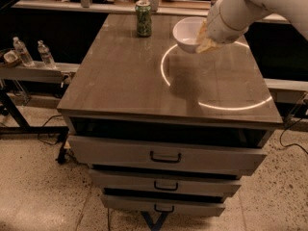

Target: Move white bowl near water bottle

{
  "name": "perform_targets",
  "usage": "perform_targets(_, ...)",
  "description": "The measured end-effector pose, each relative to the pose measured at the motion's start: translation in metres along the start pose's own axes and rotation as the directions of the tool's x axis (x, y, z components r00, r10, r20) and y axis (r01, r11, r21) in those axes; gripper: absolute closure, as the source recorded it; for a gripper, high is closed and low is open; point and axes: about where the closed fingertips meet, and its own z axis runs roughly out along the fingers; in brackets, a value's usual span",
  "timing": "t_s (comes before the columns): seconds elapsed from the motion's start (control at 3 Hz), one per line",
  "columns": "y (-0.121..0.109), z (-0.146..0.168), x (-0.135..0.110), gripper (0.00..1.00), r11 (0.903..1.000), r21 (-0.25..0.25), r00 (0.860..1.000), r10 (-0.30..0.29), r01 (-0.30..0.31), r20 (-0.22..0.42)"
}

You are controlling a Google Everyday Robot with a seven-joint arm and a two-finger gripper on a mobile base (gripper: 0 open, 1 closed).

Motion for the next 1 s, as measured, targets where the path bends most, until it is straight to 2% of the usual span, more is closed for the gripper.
perform_targets(0.33,-0.025,0.016,0.080,1.00,0.9989,-0.008,0.994,0.044,-0.045,-0.105)
perform_targets(0.67,-0.030,0.023,0.124,1.00,0.9959,-0.025,0.983,0.082,-0.087,-0.164)
perform_targets(1.0,-0.016,0.025,0.163,0.98,0.9869,-0.046,0.968,0.142,-0.154,-0.208)
